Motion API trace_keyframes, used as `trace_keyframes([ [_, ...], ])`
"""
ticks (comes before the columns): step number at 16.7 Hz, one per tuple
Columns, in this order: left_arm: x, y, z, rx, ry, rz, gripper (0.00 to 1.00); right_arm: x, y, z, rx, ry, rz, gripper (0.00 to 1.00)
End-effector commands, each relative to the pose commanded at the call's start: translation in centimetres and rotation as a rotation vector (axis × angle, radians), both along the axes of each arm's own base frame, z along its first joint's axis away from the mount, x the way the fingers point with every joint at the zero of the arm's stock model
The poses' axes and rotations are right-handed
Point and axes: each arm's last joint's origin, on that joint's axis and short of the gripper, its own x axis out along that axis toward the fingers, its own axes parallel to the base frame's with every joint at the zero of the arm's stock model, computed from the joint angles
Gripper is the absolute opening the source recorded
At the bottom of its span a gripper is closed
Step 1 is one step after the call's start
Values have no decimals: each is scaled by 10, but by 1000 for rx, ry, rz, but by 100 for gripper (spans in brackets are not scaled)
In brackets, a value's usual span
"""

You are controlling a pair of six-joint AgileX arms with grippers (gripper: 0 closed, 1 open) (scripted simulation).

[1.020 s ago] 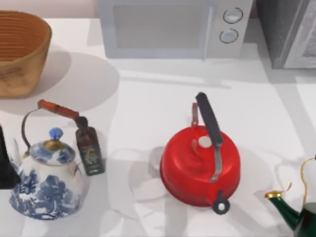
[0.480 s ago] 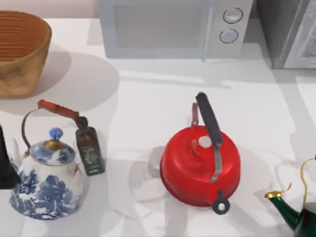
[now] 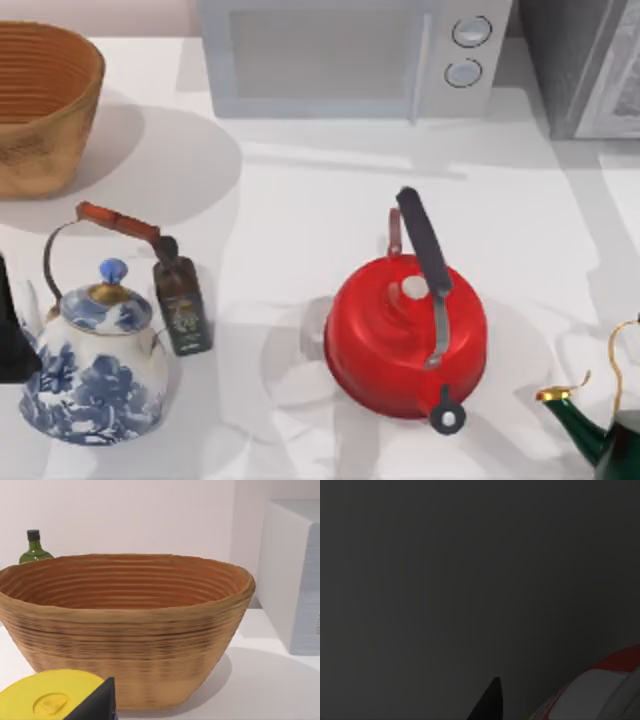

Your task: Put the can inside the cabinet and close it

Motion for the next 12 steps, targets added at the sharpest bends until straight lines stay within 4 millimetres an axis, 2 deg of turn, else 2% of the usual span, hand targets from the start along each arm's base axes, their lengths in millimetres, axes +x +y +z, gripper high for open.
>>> trace_keyframes([
  [9, 0, 0, 0, 0, 0, 0, 100, 0, 0, 0, 0, 0, 0, 98],
  [12, 0, 0, 0, 0, 0, 0, 100, 0, 0, 0, 0, 0, 0, 100],
])
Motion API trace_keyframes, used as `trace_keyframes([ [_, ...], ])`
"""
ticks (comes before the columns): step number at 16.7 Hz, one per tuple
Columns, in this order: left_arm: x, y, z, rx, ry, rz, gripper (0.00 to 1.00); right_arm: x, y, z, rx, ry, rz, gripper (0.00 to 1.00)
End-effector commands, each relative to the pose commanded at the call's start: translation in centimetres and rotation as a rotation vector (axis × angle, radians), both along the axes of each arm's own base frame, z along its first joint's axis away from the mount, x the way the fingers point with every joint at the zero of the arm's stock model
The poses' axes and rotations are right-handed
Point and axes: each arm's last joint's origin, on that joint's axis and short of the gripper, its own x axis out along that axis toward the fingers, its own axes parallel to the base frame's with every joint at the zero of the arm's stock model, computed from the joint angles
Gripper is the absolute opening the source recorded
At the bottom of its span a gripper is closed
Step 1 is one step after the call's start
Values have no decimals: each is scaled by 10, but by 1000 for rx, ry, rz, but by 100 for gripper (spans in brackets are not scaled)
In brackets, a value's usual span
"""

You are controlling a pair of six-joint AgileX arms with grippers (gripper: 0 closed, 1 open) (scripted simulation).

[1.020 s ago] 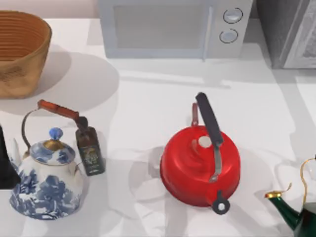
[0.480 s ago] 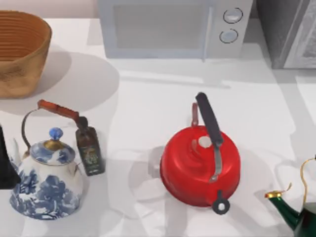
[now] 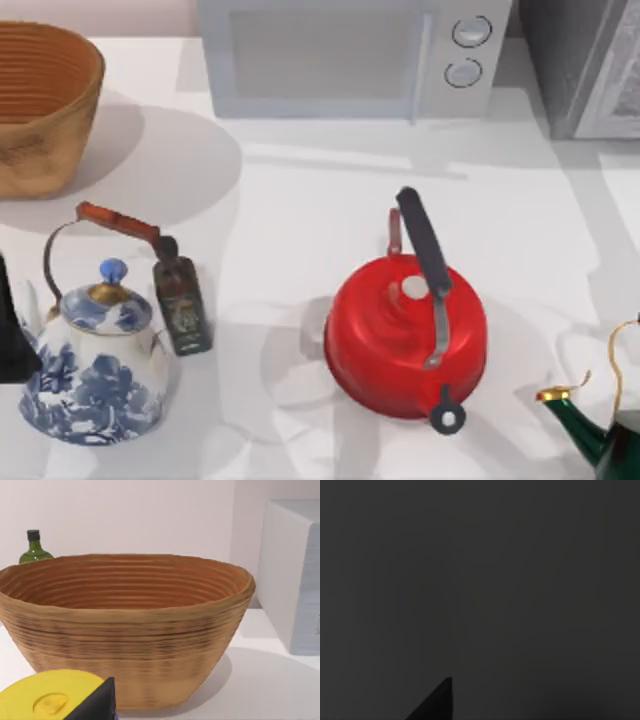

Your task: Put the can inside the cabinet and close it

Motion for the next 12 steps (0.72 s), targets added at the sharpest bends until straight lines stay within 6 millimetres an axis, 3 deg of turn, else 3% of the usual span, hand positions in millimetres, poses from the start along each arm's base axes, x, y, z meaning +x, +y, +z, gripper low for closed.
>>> trace_keyframes([
  [8, 0, 0, 0, 0, 0, 0, 100, -1, 1, 0, 0, 0, 3, 100],
  [12, 0, 0, 0, 0, 0, 0, 100, -21, -3, 9, -1, -10, 4, 100],
])
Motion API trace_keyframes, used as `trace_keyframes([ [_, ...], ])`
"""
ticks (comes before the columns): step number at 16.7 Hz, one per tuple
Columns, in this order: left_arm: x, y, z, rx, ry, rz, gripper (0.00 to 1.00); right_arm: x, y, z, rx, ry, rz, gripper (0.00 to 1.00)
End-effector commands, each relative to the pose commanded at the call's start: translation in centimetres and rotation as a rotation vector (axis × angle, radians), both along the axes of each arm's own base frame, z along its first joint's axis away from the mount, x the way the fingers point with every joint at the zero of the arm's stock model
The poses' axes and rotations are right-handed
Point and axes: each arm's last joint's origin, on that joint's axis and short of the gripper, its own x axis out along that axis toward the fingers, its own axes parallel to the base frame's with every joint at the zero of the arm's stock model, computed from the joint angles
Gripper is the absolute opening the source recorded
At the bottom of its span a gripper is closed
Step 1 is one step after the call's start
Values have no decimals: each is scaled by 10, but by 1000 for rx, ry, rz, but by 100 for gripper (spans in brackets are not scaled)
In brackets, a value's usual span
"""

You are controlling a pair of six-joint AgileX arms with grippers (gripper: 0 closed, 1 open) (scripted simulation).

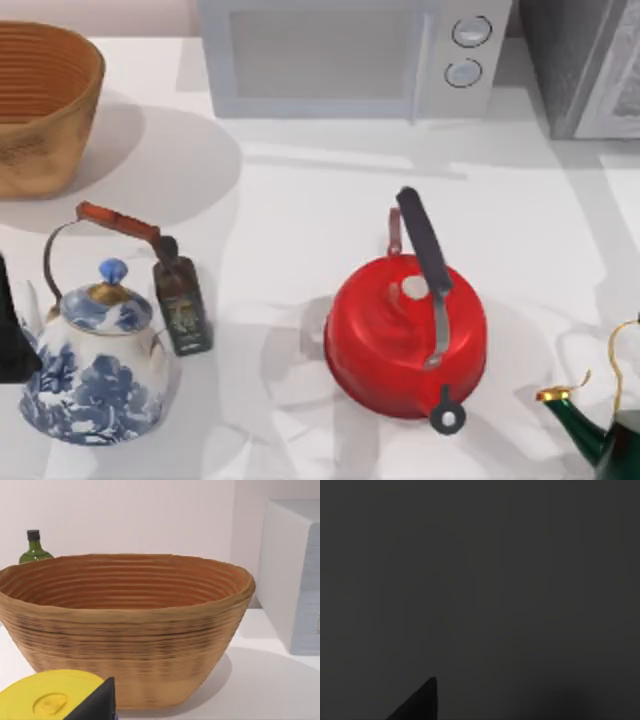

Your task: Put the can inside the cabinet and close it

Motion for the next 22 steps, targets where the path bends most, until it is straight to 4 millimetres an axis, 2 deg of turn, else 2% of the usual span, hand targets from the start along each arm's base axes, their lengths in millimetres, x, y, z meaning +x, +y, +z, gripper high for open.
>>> trace_keyframes([
  [2, 0, 0, 0, 0, 0, 0, 100, -23, -4, 8, 0, -15, -1, 100],
  [5, 0, 0, 0, 0, 0, 0, 100, -70, -13, 10, 1, -36, -5, 100],
  [8, 0, 0, 0, 0, 0, 0, 100, -125, -22, -13, -1, -32, -10, 100],
  [11, 0, 0, 0, 0, 0, 0, 100, -176, -30, -71, -5, 8, -15, 100],
  [16, 0, 0, 0, 0, 0, 0, 100, -242, -39, -211, -7, 76, -15, 100],
  [19, 0, 0, 0, 0, 0, 0, 100, -266, -41, -285, -5, 68, -13, 100],
  [22, 0, 0, 0, 0, 0, 0, 100, -278, -43, -338, -4, 35, -10, 100],
])
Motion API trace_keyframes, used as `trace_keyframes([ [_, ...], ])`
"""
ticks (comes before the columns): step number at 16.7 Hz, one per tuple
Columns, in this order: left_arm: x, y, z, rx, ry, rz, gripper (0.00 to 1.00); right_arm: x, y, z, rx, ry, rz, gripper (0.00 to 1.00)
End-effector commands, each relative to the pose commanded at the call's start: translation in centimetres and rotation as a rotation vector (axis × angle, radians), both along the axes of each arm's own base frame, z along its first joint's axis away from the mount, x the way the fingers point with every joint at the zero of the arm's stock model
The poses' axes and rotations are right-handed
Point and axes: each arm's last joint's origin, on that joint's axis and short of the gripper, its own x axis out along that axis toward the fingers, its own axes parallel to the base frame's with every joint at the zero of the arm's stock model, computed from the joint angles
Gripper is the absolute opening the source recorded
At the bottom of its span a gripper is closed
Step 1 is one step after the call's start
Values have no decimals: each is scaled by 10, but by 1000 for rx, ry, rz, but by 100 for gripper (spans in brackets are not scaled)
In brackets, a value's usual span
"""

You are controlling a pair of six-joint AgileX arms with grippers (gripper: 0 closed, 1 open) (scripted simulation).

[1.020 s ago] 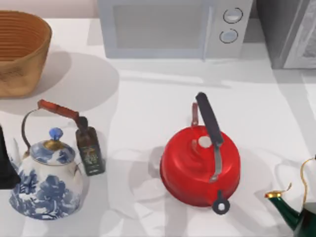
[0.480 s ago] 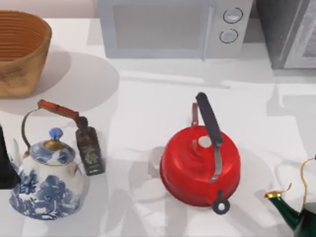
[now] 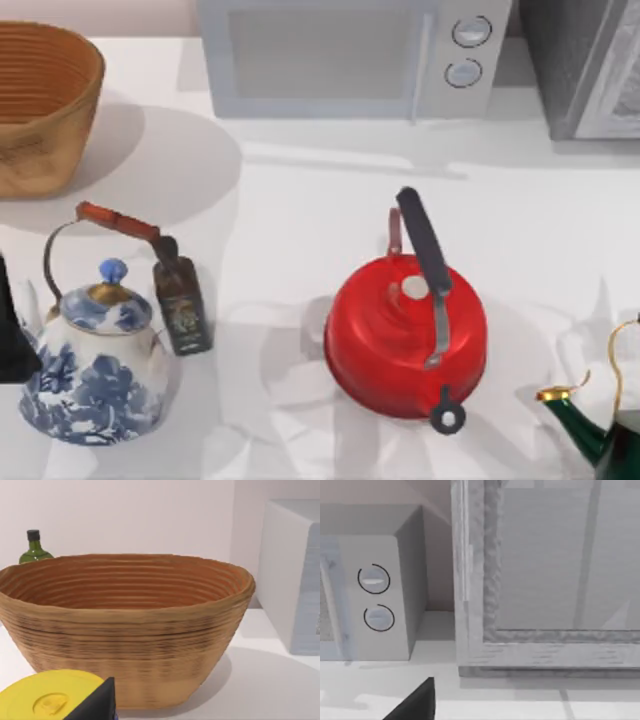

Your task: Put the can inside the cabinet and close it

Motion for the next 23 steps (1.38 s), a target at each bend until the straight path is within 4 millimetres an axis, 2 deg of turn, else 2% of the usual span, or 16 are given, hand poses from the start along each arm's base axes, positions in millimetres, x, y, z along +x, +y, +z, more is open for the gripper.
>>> trace_keyframes([
  [2, 0, 0, 0, 0, 0, 0, 100, -2, 0, -23, 1, -20, 3, 100],
  [4, 0, 0, 0, 0, 0, 0, 100, -2, 0, -37, 1, -32, 6, 100],
  [11, 0, 0, 0, 0, 0, 0, 100, -2, 0, -40, 1, -30, 9, 100],
  [14, 0, 0, 0, 0, 0, 0, 100, 0, -3, -30, 8, -52, 13, 100],
  [18, 0, 0, 0, 0, 0, 0, 100, 10, -18, -5, 6, -104, 5, 100],
  [21, 0, 0, 0, 0, 0, 0, 100, 27, -41, 8, 0, -100, -4, 100],
  [23, 0, 0, 0, 0, 0, 0, 100, 40, -63, 7, 7, -69, -7, 100],
])
